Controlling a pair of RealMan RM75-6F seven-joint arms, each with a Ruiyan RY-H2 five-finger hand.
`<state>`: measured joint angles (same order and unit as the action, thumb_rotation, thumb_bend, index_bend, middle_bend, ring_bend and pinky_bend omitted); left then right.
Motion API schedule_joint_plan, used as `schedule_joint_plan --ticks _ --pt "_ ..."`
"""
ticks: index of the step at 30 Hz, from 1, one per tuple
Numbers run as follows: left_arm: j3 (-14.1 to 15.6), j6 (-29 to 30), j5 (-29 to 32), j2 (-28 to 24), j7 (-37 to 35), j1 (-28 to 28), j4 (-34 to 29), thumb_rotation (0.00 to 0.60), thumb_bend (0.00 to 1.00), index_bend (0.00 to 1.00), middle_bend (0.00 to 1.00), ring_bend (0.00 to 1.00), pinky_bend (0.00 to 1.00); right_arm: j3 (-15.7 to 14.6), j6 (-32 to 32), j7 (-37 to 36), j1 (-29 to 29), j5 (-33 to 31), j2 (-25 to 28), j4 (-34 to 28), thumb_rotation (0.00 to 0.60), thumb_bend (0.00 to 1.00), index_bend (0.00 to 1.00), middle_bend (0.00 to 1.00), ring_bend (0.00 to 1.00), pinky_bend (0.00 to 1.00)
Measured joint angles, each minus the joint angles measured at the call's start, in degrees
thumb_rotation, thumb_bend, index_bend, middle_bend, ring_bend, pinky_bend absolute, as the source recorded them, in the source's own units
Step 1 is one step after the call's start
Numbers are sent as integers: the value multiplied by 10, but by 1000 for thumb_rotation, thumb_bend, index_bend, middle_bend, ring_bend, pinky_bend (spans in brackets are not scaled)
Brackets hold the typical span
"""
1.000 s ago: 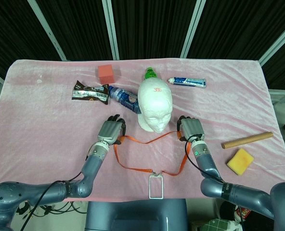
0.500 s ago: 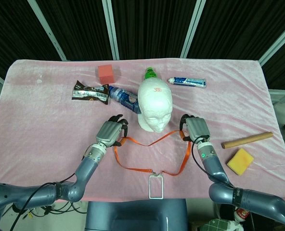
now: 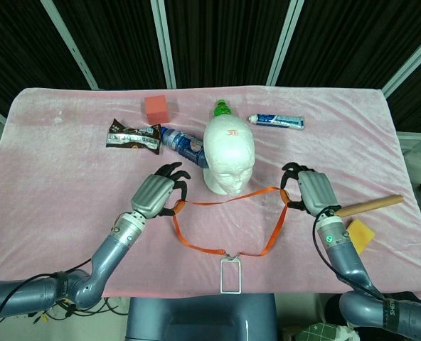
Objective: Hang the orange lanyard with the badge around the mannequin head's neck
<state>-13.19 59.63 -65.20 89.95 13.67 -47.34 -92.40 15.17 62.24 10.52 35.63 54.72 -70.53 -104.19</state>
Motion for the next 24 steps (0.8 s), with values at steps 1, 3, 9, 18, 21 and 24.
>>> schedule_joint_plan --ticks 1,3,9,18,21,24 --pt "-1 7 -11 0 -7 1 0 600 433 615 269 63 118 4 4 -5 -3 7 9 -10 600 513 796 277 308 339" --pt "-6 21 -34 0 -27 4 0 600 432 615 270 63 118 11 10 -12 -6 16 21 -23 600 513 796 277 308 338" --pt "-31 41 -58 -12 -59 6 -15 600 429 617 274 63 118 40 21 -23 -9 21 59 -56 600 515 798 279 314 338" --pt "-82 48 -37 -13 -28 -20 -18 600 429 620 277 63 118 87 8 -18 20 -20 90 -65 600 520 802 283 321 339" --pt "-99 45 -15 -11 -9 -34 -17 600 429 621 277 63 118 103 -9 -10 41 -55 98 -60 600 519 802 284 323 338" --pt "-118 44 5 -5 4 -47 -9 600 429 622 278 63 118 119 -30 -5 64 -94 102 -52 600 519 802 284 323 338"
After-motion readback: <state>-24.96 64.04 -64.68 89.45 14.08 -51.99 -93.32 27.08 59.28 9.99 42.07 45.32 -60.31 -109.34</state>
